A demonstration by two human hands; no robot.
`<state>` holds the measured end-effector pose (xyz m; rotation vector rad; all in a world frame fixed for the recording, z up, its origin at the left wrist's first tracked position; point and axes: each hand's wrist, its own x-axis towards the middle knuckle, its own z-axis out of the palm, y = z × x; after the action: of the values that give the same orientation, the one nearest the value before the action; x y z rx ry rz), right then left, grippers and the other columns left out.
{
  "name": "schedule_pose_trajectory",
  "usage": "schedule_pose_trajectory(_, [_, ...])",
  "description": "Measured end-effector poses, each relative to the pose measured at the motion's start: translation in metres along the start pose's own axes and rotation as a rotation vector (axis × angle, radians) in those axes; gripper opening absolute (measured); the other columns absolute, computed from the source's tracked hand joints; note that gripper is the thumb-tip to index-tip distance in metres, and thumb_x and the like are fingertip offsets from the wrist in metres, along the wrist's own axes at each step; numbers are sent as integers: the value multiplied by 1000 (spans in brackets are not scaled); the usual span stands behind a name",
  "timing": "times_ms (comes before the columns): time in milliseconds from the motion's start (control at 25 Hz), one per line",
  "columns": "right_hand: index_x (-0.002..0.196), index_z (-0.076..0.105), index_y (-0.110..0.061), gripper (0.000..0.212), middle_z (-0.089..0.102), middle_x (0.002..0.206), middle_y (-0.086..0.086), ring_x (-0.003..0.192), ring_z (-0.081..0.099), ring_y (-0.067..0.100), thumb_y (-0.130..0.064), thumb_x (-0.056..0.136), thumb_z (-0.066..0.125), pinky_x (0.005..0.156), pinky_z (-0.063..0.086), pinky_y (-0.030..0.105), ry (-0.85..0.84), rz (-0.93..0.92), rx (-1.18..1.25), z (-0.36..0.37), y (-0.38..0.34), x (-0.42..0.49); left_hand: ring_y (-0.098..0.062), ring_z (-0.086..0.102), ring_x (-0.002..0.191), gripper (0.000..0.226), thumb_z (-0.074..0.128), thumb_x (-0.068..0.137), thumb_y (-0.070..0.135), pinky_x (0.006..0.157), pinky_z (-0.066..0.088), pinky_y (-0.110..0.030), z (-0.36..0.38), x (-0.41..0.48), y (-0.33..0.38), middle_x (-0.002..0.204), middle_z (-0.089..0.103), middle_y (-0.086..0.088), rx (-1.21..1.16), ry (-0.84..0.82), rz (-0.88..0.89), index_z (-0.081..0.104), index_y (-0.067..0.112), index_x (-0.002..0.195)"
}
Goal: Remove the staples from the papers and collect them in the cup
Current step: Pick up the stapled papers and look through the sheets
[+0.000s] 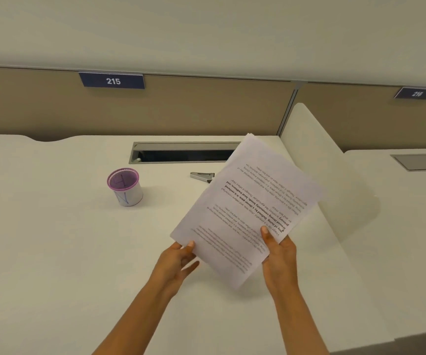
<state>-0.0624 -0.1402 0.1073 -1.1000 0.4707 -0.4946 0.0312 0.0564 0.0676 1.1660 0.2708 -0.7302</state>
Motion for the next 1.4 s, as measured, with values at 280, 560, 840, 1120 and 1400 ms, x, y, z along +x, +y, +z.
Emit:
schedule_pose_trajectory(280, [113, 68, -18, 23, 74, 110, 2, 102, 69, 22, -23, 92, 61, 83, 59, 34, -100, -57, -308, -17, -28, 4, 4, 63, 102, 40, 66, 81, 49, 71, 53, -13, 25, -17, 83, 116, 65, 27, 588, -232, 474, 55, 48, 120])
schedule_pose_trajectory(560, [106, 69, -28, 18, 75, 98, -1, 87, 70, 19, -32, 89, 63, 68, 58, 24, -152, -95, -350, -15, -32, 4, -9, 66, 97, 27, 48, 95, 31, 65, 58, -17, 51, -26, 83, 108, 71, 14, 449, -304, 613, 64, 44, 113])
schedule_pose_trajectory(840, [112, 66, -28, 29, 72, 107, 1, 100, 67, 22, -30, 83, 67, 80, 58, 34, -221, 4, -395, -31, -7, 4, -11, 63, 112, 31, 53, 95, 22, 85, 51, -15, 23, -17, 48, 119, 69, 7, 483, -344, 523, 62, 28, 124])
schedule_pose_trajectory(1120, [106, 70, -32, 20, 74, 107, -1, 98, 70, 20, -27, 87, 70, 85, 59, 40, -248, 48, -426, -31, -20, 18, -14, 68, 100, 27, 52, 94, 29, 75, 56, -19, 35, -6, 66, 109, 73, 7, 551, -327, 533, 68, 29, 116])
schedule_pose_trajectory(1400, [128, 57, -18, 52, 69, 119, 10, 109, 66, 27, -32, 81, 74, 85, 56, 30, -419, 223, -326, -69, -44, 28, -20, 71, 91, 21, 52, 96, 21, 80, 57, -38, 18, 6, 65, 101, 76, 2, 139, -10, 339, 66, 23, 112])
